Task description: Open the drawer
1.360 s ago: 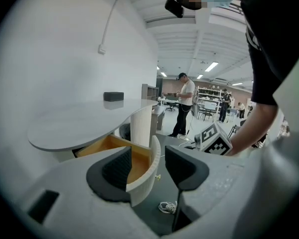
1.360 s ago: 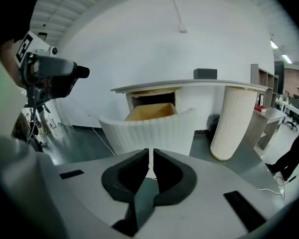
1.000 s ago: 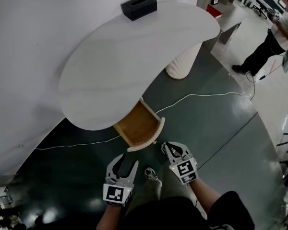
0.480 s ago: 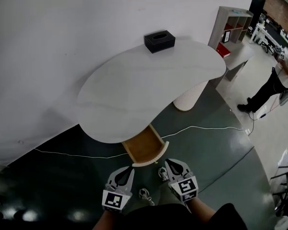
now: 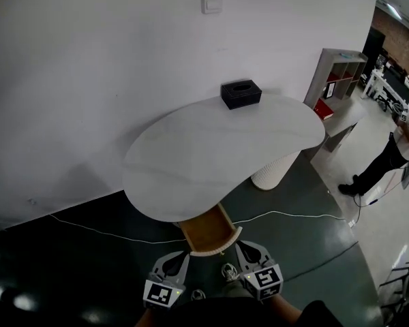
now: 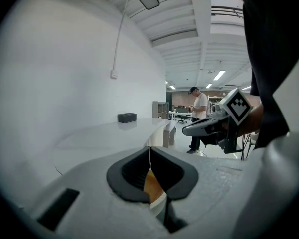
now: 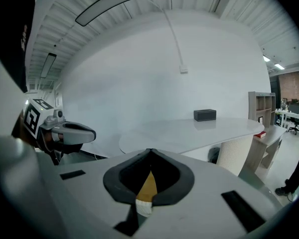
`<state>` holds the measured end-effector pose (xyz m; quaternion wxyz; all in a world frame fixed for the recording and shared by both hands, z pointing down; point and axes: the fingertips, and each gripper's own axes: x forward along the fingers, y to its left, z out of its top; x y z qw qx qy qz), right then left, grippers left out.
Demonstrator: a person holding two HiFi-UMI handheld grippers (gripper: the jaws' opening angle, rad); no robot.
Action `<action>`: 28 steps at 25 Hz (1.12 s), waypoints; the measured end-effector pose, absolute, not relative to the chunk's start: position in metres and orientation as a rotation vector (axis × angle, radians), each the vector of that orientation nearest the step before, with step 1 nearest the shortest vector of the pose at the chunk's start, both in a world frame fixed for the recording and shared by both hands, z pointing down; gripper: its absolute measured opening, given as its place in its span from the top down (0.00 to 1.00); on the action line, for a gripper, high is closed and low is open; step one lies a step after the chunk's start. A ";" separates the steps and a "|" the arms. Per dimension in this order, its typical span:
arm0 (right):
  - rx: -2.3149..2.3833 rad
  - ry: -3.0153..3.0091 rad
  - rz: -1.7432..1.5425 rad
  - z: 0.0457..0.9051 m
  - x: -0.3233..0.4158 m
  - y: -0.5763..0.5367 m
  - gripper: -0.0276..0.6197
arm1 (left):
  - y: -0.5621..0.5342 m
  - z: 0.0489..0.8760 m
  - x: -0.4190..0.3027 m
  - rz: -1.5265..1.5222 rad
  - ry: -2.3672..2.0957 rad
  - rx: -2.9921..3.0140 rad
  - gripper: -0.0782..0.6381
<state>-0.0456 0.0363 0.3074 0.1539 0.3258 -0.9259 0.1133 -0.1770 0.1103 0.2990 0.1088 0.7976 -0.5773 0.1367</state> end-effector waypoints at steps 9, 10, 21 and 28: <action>0.872 -2.690 0.290 0.277 -0.064 0.023 0.95 | 0.106 0.281 -0.193 0.364 -1.762 2.296 0.87; 0.864 -2.692 0.284 0.276 -0.066 0.022 0.95 | 0.105 0.280 -0.193 0.360 -1.768 2.297 0.87; 0.805 -2.707 0.237 0.269 -0.076 0.003 0.95 | 0.086 0.275 -0.198 0.353 -1.811 2.281 0.87; 0.772 -2.713 0.223 0.273 -0.079 -0.003 0.95 | 0.080 0.277 -0.198 0.355 -1.819 2.266 0.87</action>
